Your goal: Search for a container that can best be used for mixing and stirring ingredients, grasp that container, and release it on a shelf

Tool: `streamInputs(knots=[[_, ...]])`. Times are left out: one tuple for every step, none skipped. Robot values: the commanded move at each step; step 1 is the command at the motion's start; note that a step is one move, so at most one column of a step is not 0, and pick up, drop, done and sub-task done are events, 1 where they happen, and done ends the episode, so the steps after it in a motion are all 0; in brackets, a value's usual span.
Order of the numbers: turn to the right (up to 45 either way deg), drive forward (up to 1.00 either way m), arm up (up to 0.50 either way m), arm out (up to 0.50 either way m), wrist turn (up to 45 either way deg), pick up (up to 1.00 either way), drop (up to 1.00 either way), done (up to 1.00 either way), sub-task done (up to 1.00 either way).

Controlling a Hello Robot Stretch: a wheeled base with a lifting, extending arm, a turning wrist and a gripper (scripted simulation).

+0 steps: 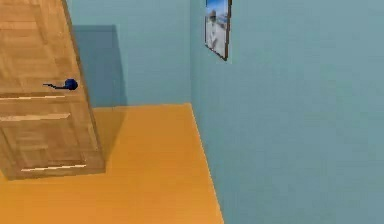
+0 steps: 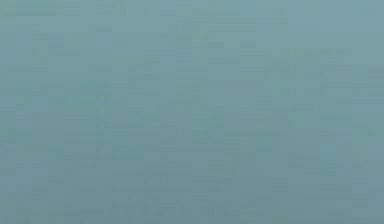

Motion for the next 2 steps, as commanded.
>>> streamInputs(knots=[[-27.0,0.00,0.00,0.00,0.0,0.00,0.00,0.00,0.00],[0.0,0.50,0.00,0.00,0.0,0.00,0.00,0.00,0.00]])
